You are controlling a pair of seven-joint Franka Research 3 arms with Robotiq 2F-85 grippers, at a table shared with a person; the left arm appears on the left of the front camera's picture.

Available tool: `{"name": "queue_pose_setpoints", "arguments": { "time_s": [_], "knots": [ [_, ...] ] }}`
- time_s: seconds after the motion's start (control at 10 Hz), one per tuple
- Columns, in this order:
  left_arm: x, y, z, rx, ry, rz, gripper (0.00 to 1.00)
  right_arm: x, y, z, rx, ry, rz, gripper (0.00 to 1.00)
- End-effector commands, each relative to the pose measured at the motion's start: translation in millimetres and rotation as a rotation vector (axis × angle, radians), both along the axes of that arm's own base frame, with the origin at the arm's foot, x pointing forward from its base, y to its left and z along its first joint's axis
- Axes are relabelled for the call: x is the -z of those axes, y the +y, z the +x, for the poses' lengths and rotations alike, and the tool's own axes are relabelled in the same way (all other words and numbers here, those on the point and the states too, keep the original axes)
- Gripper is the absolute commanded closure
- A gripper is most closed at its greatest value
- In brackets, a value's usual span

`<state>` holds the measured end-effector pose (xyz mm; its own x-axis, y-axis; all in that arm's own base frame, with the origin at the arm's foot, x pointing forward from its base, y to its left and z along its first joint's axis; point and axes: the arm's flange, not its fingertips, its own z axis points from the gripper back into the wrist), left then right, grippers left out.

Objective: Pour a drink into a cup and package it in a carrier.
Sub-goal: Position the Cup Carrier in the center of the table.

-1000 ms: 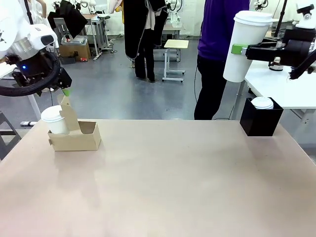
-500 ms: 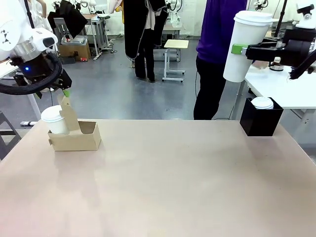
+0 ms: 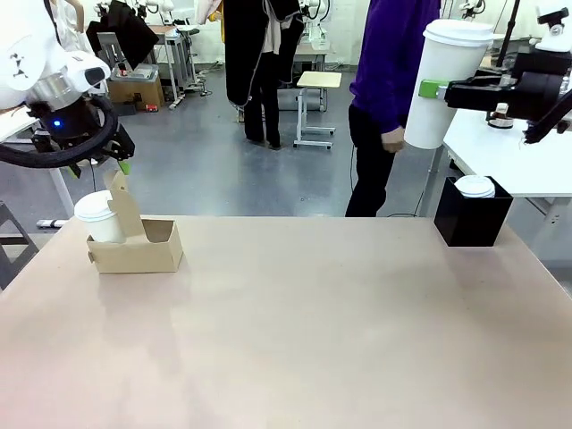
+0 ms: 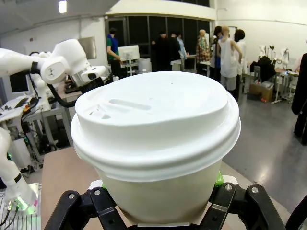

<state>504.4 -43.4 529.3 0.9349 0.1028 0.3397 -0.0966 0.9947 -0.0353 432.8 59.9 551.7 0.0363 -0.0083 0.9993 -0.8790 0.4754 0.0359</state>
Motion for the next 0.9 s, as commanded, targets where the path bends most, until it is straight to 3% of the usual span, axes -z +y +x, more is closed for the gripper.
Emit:
{"name": "queue_pose_setpoints", "arguments": {
  "time_s": [0.0, 0.6, 0.7, 0.8],
  "knots": [
    [-2, -17, 25, -0.064, 0.048, 0.042, 0.0, -1, 0, 1, -0.004, -0.019, 0.003, 0.2],
    [19, -11, 45, -0.135, 0.111, 0.061, 0.0, -1, 0, 1, -0.004, -0.019, 0.003, 0.2],
    [19, -11, 46, -0.127, 0.118, 0.071, 0.59, -1, 0, 1, -0.004, -0.019, 0.003, 0.2],
    [20, -11, 46, -0.119, 0.122, 0.058, 0.6, -1, 0, 1, -0.004, -0.019, 0.003, 0.2]
  ]
}}
